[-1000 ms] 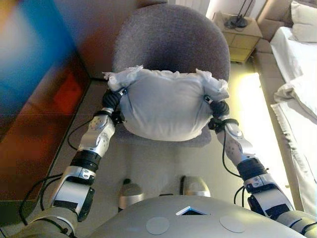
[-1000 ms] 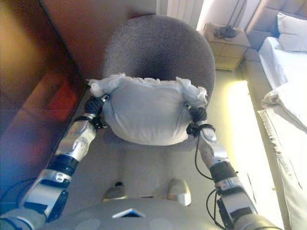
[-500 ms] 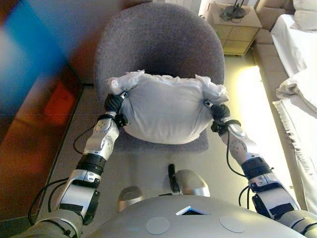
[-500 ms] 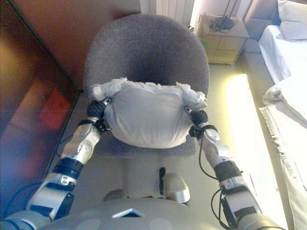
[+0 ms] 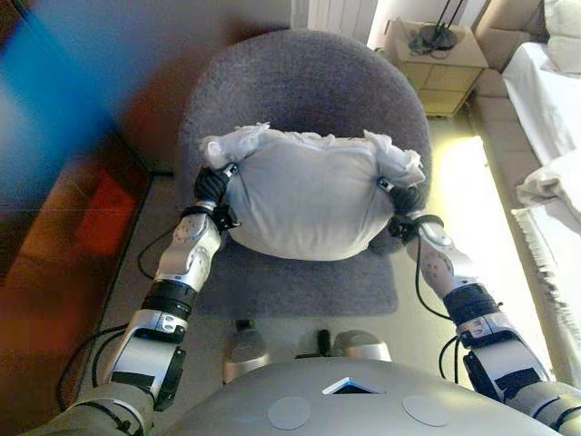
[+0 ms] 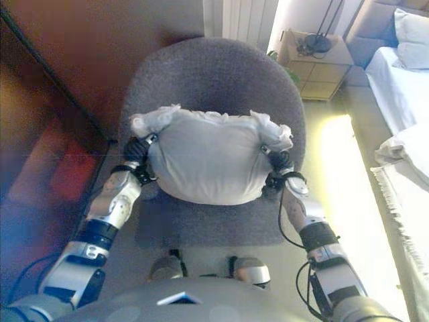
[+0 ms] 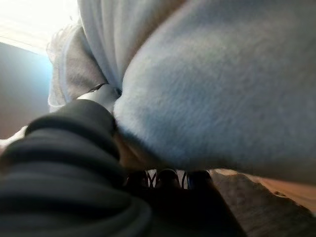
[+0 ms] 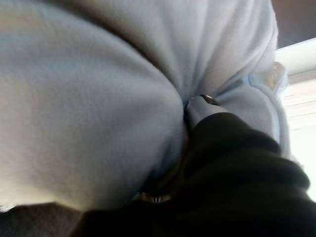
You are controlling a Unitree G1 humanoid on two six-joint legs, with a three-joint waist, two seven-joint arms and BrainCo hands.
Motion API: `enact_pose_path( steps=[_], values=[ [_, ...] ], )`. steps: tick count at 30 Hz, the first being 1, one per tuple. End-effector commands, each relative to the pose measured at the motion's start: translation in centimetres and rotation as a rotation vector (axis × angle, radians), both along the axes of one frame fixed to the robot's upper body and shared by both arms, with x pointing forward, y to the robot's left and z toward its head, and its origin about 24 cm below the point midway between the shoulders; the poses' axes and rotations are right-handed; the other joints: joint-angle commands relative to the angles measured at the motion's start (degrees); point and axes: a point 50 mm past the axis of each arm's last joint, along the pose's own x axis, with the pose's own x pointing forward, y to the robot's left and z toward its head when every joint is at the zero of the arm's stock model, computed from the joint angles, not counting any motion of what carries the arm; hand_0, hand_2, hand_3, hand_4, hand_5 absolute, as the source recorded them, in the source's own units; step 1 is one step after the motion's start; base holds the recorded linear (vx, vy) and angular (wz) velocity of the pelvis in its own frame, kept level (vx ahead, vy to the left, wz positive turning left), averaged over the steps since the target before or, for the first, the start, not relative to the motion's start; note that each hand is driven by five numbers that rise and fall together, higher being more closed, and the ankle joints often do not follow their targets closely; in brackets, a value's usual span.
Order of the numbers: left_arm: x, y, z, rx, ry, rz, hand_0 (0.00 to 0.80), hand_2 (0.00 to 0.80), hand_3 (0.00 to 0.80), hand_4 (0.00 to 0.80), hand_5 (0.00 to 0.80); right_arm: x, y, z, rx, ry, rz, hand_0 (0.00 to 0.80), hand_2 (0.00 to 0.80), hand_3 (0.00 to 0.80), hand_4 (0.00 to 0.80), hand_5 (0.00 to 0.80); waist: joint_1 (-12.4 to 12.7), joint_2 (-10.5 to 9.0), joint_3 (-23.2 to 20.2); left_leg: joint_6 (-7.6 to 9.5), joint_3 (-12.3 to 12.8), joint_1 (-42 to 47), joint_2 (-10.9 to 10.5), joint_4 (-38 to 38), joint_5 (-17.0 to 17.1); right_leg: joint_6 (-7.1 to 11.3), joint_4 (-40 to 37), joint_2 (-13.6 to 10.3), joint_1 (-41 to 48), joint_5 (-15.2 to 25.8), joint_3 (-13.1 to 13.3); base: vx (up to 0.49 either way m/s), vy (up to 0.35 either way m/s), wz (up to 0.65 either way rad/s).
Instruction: Pick up the cushion and take it to the sofa
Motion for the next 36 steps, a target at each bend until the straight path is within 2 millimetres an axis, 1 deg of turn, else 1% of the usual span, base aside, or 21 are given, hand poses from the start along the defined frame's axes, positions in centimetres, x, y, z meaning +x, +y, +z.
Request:
enact_pose_path(
  steps=[1, 3, 4, 6, 7, 9, 10, 11, 12, 13, 14, 15, 16, 17, 19, 21, 24, 27, 30, 33, 36],
  values=[
    [2.8, -3.0, 4.9, 0.004, -0.211, -0.112, 0.8, 0.8, 0.8, 0.8, 0.8, 3.5, 3.6, 5.6, 0.092, -0.259, 0.041, 0.8, 0.8, 0.8, 0.8, 0.8, 2.2, 0.88, -2.6, -1.33, 0.2, 0.3, 2.6, 5.8, -5.5, 4.62, 13.3, -4.1, -6.5, 6.3, -0.3, 0.093, 0.155, 0.13],
    [2.9, -3.1, 4.9, 0.031, -0.213, -0.123, 0.8, 0.8, 0.8, 0.8, 0.8, 3.7, 3.9, 5.4, 0.081, -0.249, 0.017, 0.8, 0.8, 0.8, 0.8, 0.8, 2.9, 1.99, -1.8, -0.45, 0.4, 1.3, 2.2, 6.2, -6.7, 4.12, 22.0, -5.9, -9.5, 8.3, -1.3, 0.131, 0.142, 0.09],
    [2.9, -3.0, 4.9, 0.026, -0.206, -0.121, 0.8, 0.8, 0.8, 0.8, 0.8, 3.8, 3.9, 5.3, 0.076, -0.241, 0.012, 0.8, 0.8, 0.8, 0.8, 0.8, 3.1, 2.12, -1.6, -0.4, 0.5, 1.7, 2.1, 6.2, -6.9, 3.95, 23.3, -6.5, -10.1, 9.0, -1.6, 0.173, 0.048, 0.06],
    [2.9, -2.7, 4.6, 0.028, -0.186, -0.12, 0.8, 0.8, 0.8, 0.8, 0.8, 3.9, 3.8, 4.6, 0.041, -0.183, -0.026, 0.8, 0.8, 0.8, 0.8, 0.8, 4.2, 1.55, -1.5, -0.69, 0.8, 2.7, 1.4, 6.7, -7.7, 3.83, 20.7, -8.7, -9.4, 10.4, -3.6, 0.202, -0.073, -0.12],
    [2.9, -2.8, 4.5, 0.035, -0.176, -0.129, 0.8, 0.8, 0.8, 0.8, 0.8, 4.1, 3.7, 4.1, 0.024, -0.153, -0.047, 0.8, 0.8, 0.8, 0.8, 0.8, 4.6, 0.97, -1.4, -1.33, 0.9, 3.0, 1.5, 7.3, -8.0, 4.22, 16.9, -9.9, -8.5, 11.3, -3.9, 0.192, -0.173, -0.25],
    [3.1, -3.1, 4.3, 0.07, -0.157, -0.132, 0.8, 0.8, 0.8, 0.8, 0.8, 4.5, 3.4, 3.9, 0.006, -0.12, -0.079, 0.8, 0.8, 0.8, 0.8, 0.8, 4.8, 0.11, -0.9, -2.64, 0.6, 3.4, 2.3, 8.4, -8.7, 4.97, 10.5, -11.0, -7.7, 12.5, -3.2, 0.194, -0.235, -0.18],
    [3.2, -3.1, 4.3, 0.082, -0.149, -0.129, 0.8, 0.8, 0.8, 0.8, 0.8, 4.8, 3.2, 4.0, -0.002, -0.118, -0.087, 0.8, 0.8, 0.8, 0.8, 0.8, 4.7, -0.09, -0.6, -3.21, 0.3, 3.6, 2.9, 8.9, -9.0, 5.33, 8.6, -11.3, -7.5, 13.0, -2.9, 0.186, -0.3, -0.16],
    [3.3, -3.1, 4.3, 0.098, -0.145, -0.134, 0.8, 0.8, 0.8, 0.8, 0.8, 5.2, 2.6, 4.5, -0.006, -0.126, -0.104, 0.8, 0.8, 0.8, 0.8, 0.8, 4.5, -0.74, -0.2, -4.2, -0.5, 3.3, 4.1, 9.9, -9.7, 6.2, 4.5, -11.7, -8.0, 13.3, -1.5, 0.139, -0.288, -0.15],
    [3.5, -3.2, 4.4, 0.108, -0.146, -0.137, 0.8, 0.8, 0.8, 0.8, 0.8, 5.6, 2.3, 4.9, -0.009, -0.136, -0.115, 0.8, 0.8, 0.8, 0.8, 0.8, 4.5, -0.9, 0.1, -4.78, -1.3, 2.7, 4.9, 10.8, -10.4, 6.7, 2.6, -11.7, -8.1, 13.1, -1.0, 0.096, -0.3, -0.05],
    [3.6, -3.3, 4.5, 0.116, -0.152, -0.142, 0.8, 0.8, 0.8, 0.8, 0.8, 6.0, 1.7, 5.4, -0.016, -0.152, -0.126, 0.8, 0.8, 0.8, 0.8, 0.8, 4.5, -1.19, 0.5, -5.45, -1.9, 1.9, 6.2, 11.8, -10.7, 7.34, 1.4, -11.8, -8.6, 13.5, 0.1, 0.051, -0.241, 0.22],
    [3.6, -3.2, 4.7, 0.116, -0.154, -0.141, 0.8, 0.8, 0.8, 0.8, 0.8, 6.5, 1.1, 6.0, -0.024, -0.162, -0.141, 0.8, 0.8, 0.8, 0.8, 0.8, 5.0, -1.41, 1.1, -6.21, -2.2, 0.8, 7.8, 13.1, -10.8, 8.16, 0.9, -11.2, -8.4, 12.5, -0.2, 0.032, -0.207, 0.51],
    [3.6, -3.1, 4.7, 0.108, -0.149, -0.134, 0.8, 0.8, 0.8, 0.8, 0.8, 6.7, 0.8, 6.1, -0.032, -0.158, -0.15, 0.8, 0.8, 0.8, 0.8, 0.8, 5.2, -1.52, 1.3, -6.47, -2.4, 0.4, 8.3, 13.6, -10.9, 8.4, 0.8, -11.2, -8.1, 12.2, -0.6, 0.025, -0.188, 0.72],
    [3.5, -3.0, 4.5, 0.087, -0.138, -0.113, 0.8, 0.8, 0.8, 0.8, 0.8, 6.9, 0.4, 6.3, -0.039, -0.148, -0.161, 0.8, 0.8, 0.8, 0.8, 0.8, 5.5, -1.53, 1.5, -7.04, -2.6, -0.3, 9.5, 14.6, -10.7, 8.57, 1.1, -10.9, -7.8, 11.4, -0.6, 0.021, -0.147, 0.84],
    [3.3, -2.9, 4.3, 0.081, -0.131, -0.1, 0.8, 0.8, 0.8, 0.8, 0.8, 7.0, 0.1, 6.4, -0.035, -0.144, -0.166, 0.8, 0.8, 0.8, 0.8, 0.8, 5.7, -1.46, 1.7, -7.55, -2.8, -1.0, 10.6, 15.4, -10.4, 8.58, 1.7, -10.3, -7.7, 10.4, -0.5, 0.029, -0.138, 0.64],
    [3.2, -2.7, 4.1, 0.067, -0.111, -0.08, 0.8, 0.8, 0.8, 0.8, 0.8, 6.9, -0.4, 6.6, -0.038, -0.14, -0.169, 0.8, 0.8, 0.8, 0.8, 0.8, 6.1, -1.44, 2.0, -8.2, -3.0, -2.4, 12.1, 16.7, -9.7, 8.37, 2.4, -9.5, -7.2, 8.6, -1.1, 0.046, -0.119, 0.3],
    [3.1, -2.6, 3.8, 0.073, -0.101, -0.075, 0.8, 0.8, 0.8, 0.8, 0.8, 6.7, -1.0, 6.5, -0.053, -0.146, -0.168, 0.8, 0.8, 0.8, 0.8, 0.8, 6.3, -1.29, 2.2, -8.78, -3.4, -3.6, 13.1, 17.0, -9.0, 8.13, 2.8, -9.3, -7.1, 7.6, -1.9, 0.03, -0.085, 0.05],
    [3.2, -2.7, 3.9, 0.09, -0.101, -0.059, 0.8, 0.8, 0.8, 0.8, 0.8, 7.1, -1.3, 7.2, -0.081, -0.168, -0.158, 0.8, 0.8, 0.8, 0.8, 0.8, 6.8, -1.06, 3.0, -9.53, -4.2, -5.7, 14.1, 17.5, -8.2, 7.83, 4.6, -9.1, -8.2, 6.4, -2.6, -0.029, -0.07, -0.02],
    [3.8, -2.8, 4.8, 0.086, -0.121, -0.012, 0.8, 0.8, 0.8, 0.8, 0.8, 7.8, -1.3, 8.3, -0.117, -0.197, -0.115, 0.8, 0.8, 0.8, 0.8, 0.8, 7.2, -1.28, 4.6, -10.34, -5.4, -8.4, 14.9, 18.9, -7.7, 7.64, 7.0, -9.2, -10.6, 5.9, -2.9, -0.103, -0.09, 0.1],
    [4.3, -2.8, 6.0, 0.036, -0.148, 0.028, 0.8, 0.8, 0.8, 0.8, 0.8, 8.7, -2.2, 9.5, -0.136, -0.197, -0.138, 0.8, 0.8, 0.8, 0.8, 0.8, 7.9, -1.69, 6.5, -11.0, -6.1, -10.8, 15.7, 20.6, -7.6, 7.72, 9.3, -9.4, -12.7, 5.5, -3.6, -0.119, -0.101, 0.07],
    [4.4, -3.9, 7.0, 0.013, -0.178, 0.023, 0.8, 0.8, 0.8, 0.8, 0.8, 9.4, -3.2, 10.7, -0.129, -0.208, -0.163, 0.8, 0.8, 0.8, 0.8, 0.8, 8.2, -2.1, 8.0, -11.9, -5.1, -12.9, 17.6, 22.6, -7.3, 7.46, 10.8, -9.7, -13.2, 5.0, -5.4, -0.075, -0.082, 0.2],
    [4.1, -4.9, 6.9, 0.002, -0.171, 0.006, 0.8, 0.8, 0.8, 0.8, 0.8, 9.6, -4.3, 11.2, -0.151, -0.206, -0.166, 0.8, 0.8, 0.8, 0.8, 0.8, 8.9, -2.42, 8.0, -12.21, -5.5, -13.1, 18.2, 22.4, -6.6, 7.81, 10.5, -10.2, -12.1, 4.8, -6.1, 0.066, -0.041, 0.41]
  ],
)
